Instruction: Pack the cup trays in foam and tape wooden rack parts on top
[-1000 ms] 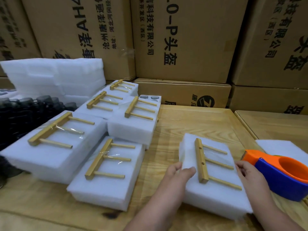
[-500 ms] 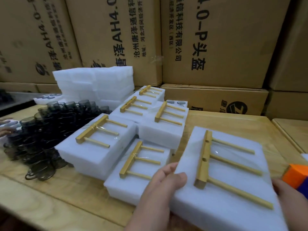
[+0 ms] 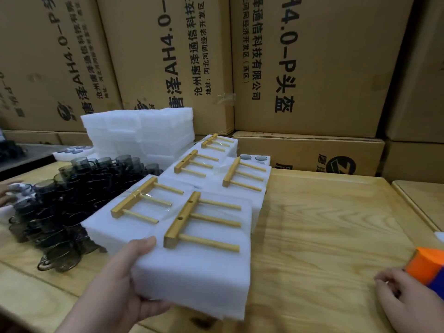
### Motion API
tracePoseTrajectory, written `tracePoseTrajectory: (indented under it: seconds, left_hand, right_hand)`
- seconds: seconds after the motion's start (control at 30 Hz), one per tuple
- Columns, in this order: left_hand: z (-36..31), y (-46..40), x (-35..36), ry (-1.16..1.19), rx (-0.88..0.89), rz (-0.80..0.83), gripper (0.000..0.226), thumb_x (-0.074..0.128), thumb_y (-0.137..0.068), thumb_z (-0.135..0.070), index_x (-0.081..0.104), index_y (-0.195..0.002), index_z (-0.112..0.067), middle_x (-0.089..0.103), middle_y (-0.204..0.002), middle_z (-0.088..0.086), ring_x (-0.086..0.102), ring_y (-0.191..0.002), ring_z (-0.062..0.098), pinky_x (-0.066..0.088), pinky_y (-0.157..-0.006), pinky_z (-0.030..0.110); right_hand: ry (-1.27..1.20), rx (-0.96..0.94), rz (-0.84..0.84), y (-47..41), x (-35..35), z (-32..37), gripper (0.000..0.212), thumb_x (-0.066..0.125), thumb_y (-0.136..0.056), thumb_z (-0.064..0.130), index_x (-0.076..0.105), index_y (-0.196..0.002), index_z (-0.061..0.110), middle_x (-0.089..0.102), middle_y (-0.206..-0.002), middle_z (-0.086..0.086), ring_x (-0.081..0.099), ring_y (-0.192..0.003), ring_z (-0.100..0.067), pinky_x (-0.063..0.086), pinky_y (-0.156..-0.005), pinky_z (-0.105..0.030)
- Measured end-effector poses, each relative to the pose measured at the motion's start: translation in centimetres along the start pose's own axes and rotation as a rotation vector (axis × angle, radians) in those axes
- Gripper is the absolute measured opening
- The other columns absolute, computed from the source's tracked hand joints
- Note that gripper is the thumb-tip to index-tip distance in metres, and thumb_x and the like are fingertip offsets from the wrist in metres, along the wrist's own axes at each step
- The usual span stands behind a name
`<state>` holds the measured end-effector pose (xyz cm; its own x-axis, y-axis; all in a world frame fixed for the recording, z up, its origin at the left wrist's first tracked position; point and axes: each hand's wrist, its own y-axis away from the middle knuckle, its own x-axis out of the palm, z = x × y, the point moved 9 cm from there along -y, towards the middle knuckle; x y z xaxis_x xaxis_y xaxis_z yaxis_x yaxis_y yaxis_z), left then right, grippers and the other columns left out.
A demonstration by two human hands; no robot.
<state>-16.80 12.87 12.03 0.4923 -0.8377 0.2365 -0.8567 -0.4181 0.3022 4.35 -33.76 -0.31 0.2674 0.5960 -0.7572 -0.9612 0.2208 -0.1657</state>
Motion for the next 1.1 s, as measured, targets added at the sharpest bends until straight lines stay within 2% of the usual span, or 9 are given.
tracePoseTrajectory:
  seconds: [0.13, 0.3, 0.5, 0.7, 0.83, 0.9, 0.97, 1.03, 1.1]
  left_hand:
    - [-1.4, -1.2, 0.8, 0.011, 0.096, 0.010, 0.058, 0.070, -0.062, -0.044, 0.071, -0.111, -0.012, 0.073, -0.091, 0.014, 0.064, -0.064, 0.028, 0.055, -0.054, 0.037]
    - [-1.1, -3.2, 1.3, 0.046, 0.077, -0.060, 0.038, 0.067, -0.083, -0.041, 0.069, -0.111, -0.015, 0.073, -0.091, 0.012, 0.066, -0.066, 0.029, 0.055, -0.054, 0.037]
    - [-0.7, -3.6, 0.8, 0.023, 0.087, -0.114, 0.038, 0.068, -0.085, -0.042, 0.069, -0.115, -0.018, 0.078, -0.097, 0.007, 0.071, -0.068, 0.027, 0.056, -0.054, 0.038]
    - [-0.2, -2.4, -0.6, -0.001, 0.122, -0.225, 0.023, 0.069, -0.091, -0.040, 0.068, -0.110, -0.028, 0.067, -0.120, 0.002, 0.064, -0.111, 0.033, 0.061, -0.075, 0.052]
    - [-0.3, -0.1, -0.4, 0.088, 0.233, -0.307, 0.017, 0.067, -0.095, -0.022, 0.067, -0.111, -0.028, 0.059, -0.119, 0.004, 0.055, -0.100, 0.026, 0.051, -0.096, 0.057]
    - [-0.2, 1.6, -0.3, 0.024, 0.352, -0.410, 0.034, 0.072, -0.090, -0.009, 0.063, -0.118, -0.025, 0.057, -0.130, 0.006, 0.055, -0.112, 0.022, 0.044, -0.107, 0.050]
    - [-0.6, 3.5, 0.3, -0.153, 0.532, -0.500, 0.056, 0.087, -0.070, -0.007, 0.062, -0.119, -0.020, 0.060, -0.130, 0.004, 0.056, -0.120, 0.015, 0.047, -0.101, 0.024]
    - [-0.2, 4.3, 1.4, -0.302, 0.681, -0.366, 0.060, 0.085, -0.045, -0.024, 0.069, -0.102, -0.013, 0.069, -0.107, -0.009, 0.062, -0.102, 0.004, 0.050, -0.079, 0.010]
    - [0.9, 3.7, 3.8, -0.433, 0.662, -0.118, 0.035, 0.089, -0.048, -0.017, 0.081, -0.080, -0.030, 0.072, -0.089, -0.021, 0.065, -0.100, 0.012, 0.052, -0.083, 0.017]
  right_hand:
    - [0.024, -0.042, -0.027, 0.3, -0.6, 0.3, 0.032, 0.071, -0.077, 0.028, 0.057, -0.087, 0.056, 0.060, -0.063, 0.027, 0.056, -0.048, 0.002, 0.049, -0.048, -0.028]
    - [-0.016, -0.021, 0.003, 1.0, -1.2, 1.9, 0.033, 0.072, -0.080, 0.028, 0.057, -0.082, 0.057, 0.061, -0.067, 0.030, 0.060, -0.054, -0.007, 0.044, -0.049, -0.028]
    - [-0.028, 0.000, 0.041, 2.0, -2.0, 3.7, 0.021, 0.072, -0.084, 0.024, 0.064, -0.071, 0.038, 0.062, -0.063, 0.023, 0.063, -0.059, -0.013, 0.052, -0.059, -0.033]
    - [-0.034, -0.011, 0.063, 2.1, -2.0, 4.4, 0.020, 0.071, -0.085, 0.022, 0.065, -0.073, 0.036, 0.062, -0.063, 0.023, 0.062, -0.060, -0.014, 0.048, -0.057, -0.033]
    - [-0.024, -0.014, 0.060, 2.1, -2.1, 4.5, 0.020, 0.071, -0.085, 0.022, 0.065, -0.072, 0.036, 0.062, -0.064, 0.024, 0.063, -0.061, -0.013, 0.049, -0.058, -0.034]
    - [-0.021, -0.015, 0.053, 2.2, -2.1, 4.4, 0.020, 0.072, -0.084, 0.022, 0.064, -0.072, 0.035, 0.062, -0.063, 0.023, 0.063, -0.061, -0.013, 0.051, -0.059, -0.036]
    - [-0.010, -0.027, 0.057, 2.3, -2.1, 4.6, 0.019, 0.071, -0.085, 0.022, 0.065, -0.072, 0.035, 0.063, -0.064, 0.024, 0.062, -0.060, -0.013, 0.052, -0.060, -0.036]
    - [-0.003, -0.040, 0.062, 2.3, -2.1, 4.8, 0.017, 0.070, -0.086, 0.024, 0.066, -0.074, 0.035, 0.063, -0.066, 0.024, 0.062, -0.060, -0.013, 0.051, -0.059, -0.034]
    - [0.006, -0.057, 0.061, 2.4, -2.2, 5.0, 0.016, 0.068, -0.087, 0.026, 0.065, -0.074, 0.035, 0.064, -0.063, 0.018, 0.062, -0.061, -0.011, 0.051, -0.060, -0.034]
